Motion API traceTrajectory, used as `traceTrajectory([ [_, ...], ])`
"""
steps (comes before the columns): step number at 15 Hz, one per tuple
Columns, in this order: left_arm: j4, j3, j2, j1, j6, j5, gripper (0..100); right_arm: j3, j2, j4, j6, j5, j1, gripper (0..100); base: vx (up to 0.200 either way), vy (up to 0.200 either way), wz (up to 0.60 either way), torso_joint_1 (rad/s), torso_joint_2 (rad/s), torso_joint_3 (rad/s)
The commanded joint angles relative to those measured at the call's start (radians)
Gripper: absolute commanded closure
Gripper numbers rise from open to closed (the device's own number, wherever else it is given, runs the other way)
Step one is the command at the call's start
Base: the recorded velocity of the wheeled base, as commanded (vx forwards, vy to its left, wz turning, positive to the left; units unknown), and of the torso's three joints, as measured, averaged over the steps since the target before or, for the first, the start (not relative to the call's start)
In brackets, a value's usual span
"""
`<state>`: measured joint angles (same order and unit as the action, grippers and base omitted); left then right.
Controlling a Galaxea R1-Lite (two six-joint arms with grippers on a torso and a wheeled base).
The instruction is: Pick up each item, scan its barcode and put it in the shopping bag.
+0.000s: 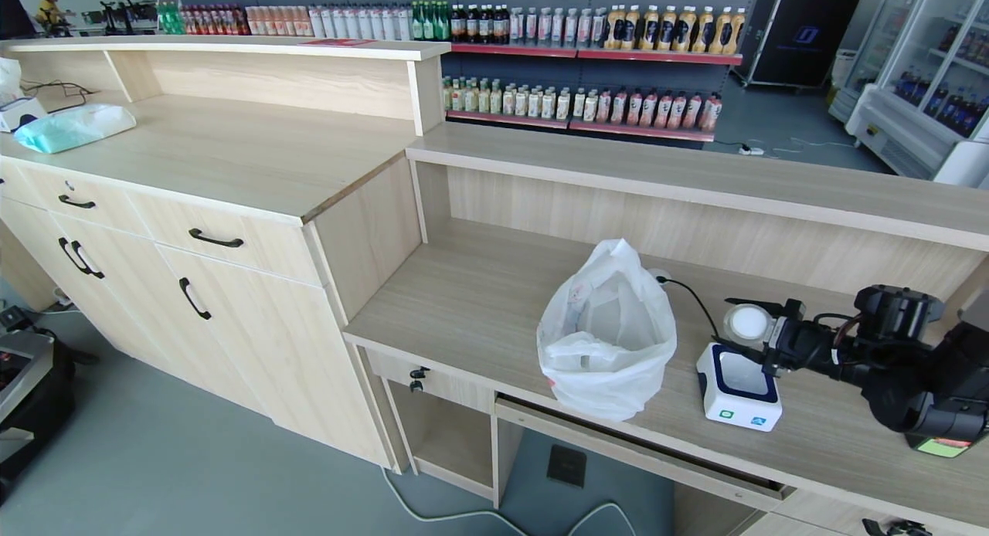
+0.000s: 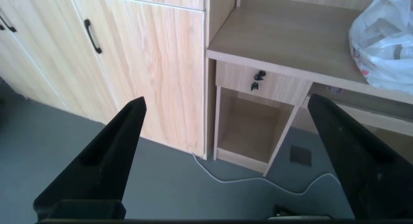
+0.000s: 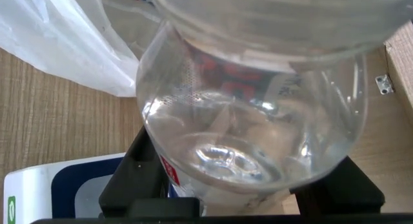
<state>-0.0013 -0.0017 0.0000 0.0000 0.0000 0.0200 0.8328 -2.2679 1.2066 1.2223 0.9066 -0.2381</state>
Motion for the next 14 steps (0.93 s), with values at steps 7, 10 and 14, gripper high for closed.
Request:
traceTrajectory([
  [7, 0.0, 0.0, 0.0, 0.0, 0.0, 0.0, 0, -0.064, 0.327, -0.021, -0.557, -0.023, -0.033, 100, 0.0, 0.0, 0.0, 0.0, 0.0, 0.0],
  [10, 0.0, 0.0, 0.002, 0.0, 0.0, 0.0, 0, -0.277, 0.498, 0.05, -0.817, -0.137, -0.216, 100, 0.0, 0.0, 0.0, 0.0, 0.0, 0.0],
  [14, 0.0, 0.0, 0.0, 0.0, 0.0, 0.0, 0, -0.325, 0.617, -0.09, -1.15, -0.669, -0.182, 100, 0.0, 0.0, 0.0, 0.0, 0.0, 0.0],
])
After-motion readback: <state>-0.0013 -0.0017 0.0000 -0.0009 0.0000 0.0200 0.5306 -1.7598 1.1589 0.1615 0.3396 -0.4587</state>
